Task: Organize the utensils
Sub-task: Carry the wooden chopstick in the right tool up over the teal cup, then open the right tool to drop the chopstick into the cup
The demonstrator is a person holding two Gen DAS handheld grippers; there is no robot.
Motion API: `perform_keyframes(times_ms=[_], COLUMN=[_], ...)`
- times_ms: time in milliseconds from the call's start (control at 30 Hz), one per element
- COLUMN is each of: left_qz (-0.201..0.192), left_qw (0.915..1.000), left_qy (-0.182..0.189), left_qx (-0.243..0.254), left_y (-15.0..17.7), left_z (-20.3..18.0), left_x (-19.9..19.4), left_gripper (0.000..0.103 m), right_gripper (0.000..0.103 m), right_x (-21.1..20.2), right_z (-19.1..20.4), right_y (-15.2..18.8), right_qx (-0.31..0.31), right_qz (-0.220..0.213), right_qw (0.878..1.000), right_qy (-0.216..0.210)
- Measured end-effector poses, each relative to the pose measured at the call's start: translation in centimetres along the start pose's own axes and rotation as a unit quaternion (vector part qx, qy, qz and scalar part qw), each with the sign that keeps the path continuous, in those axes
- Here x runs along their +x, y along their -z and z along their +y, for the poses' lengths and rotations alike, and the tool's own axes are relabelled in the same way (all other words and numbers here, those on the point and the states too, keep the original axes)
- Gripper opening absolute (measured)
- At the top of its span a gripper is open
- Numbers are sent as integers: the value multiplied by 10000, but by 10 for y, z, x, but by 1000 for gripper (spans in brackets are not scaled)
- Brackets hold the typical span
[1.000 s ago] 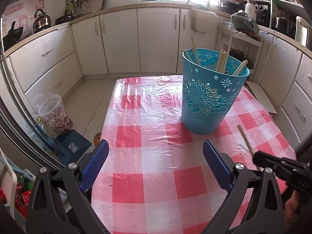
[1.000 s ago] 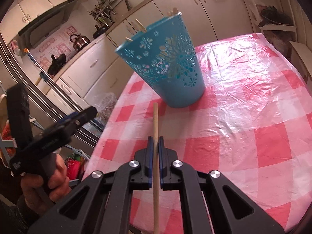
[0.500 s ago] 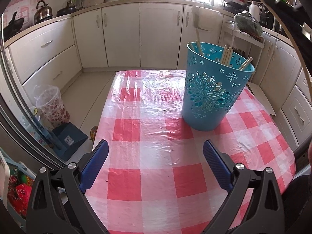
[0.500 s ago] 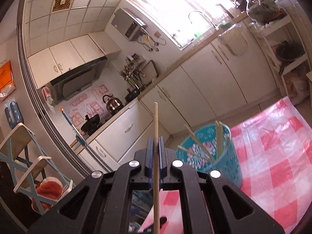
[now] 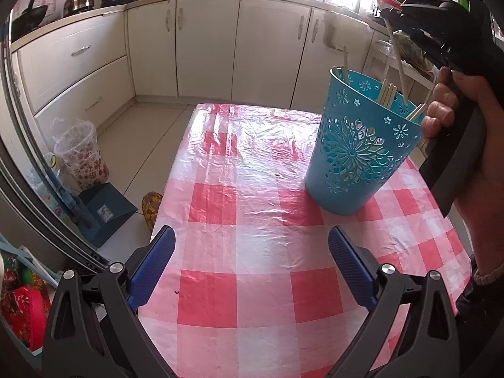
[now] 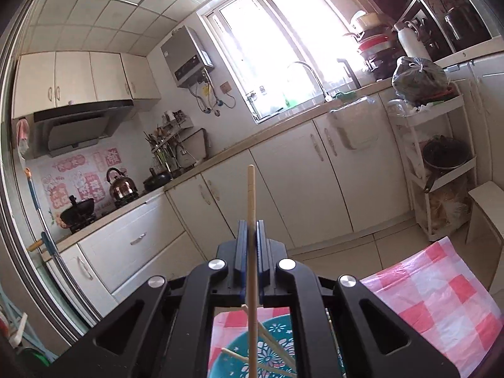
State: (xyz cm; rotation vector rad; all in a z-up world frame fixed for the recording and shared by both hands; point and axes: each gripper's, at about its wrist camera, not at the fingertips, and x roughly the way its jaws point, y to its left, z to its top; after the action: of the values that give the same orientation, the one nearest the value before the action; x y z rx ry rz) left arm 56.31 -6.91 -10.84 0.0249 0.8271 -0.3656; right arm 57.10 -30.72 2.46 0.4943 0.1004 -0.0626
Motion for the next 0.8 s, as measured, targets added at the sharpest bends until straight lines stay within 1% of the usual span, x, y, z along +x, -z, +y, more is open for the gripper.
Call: perform_keyframes(times_ms=[167,267,400,567,667,800], left_qz=[36,71,67,46,22,-13], left_qw=[10000,9999,9999,9998,9998,9998], left_qy=[75,130,145,151,132,127], left_qx=[-39,-54,-46,-116,-131,-145], left_y=[-1,-1,-1,-3,-4,-6], left_z=[0,-1,-2,2,3,4], left_x=[3,5,4,1,-1,-5], left_gripper=[94,94,94,94,94,94], right_gripper=[6,6,6,6,6,6], right_x=[6,4,5,10,10,6], right_z=[2,8,15,18,22,20], right_y=[10,11,13,14,18,26], right_qx=[-273,-504,-762,-972,-1162,-1339], right_qz=[87,20,96,387,529,616], right_qw=[9991,9978,9960,9933,9904,9872], right_qy=[298,431,466,488,534,615])
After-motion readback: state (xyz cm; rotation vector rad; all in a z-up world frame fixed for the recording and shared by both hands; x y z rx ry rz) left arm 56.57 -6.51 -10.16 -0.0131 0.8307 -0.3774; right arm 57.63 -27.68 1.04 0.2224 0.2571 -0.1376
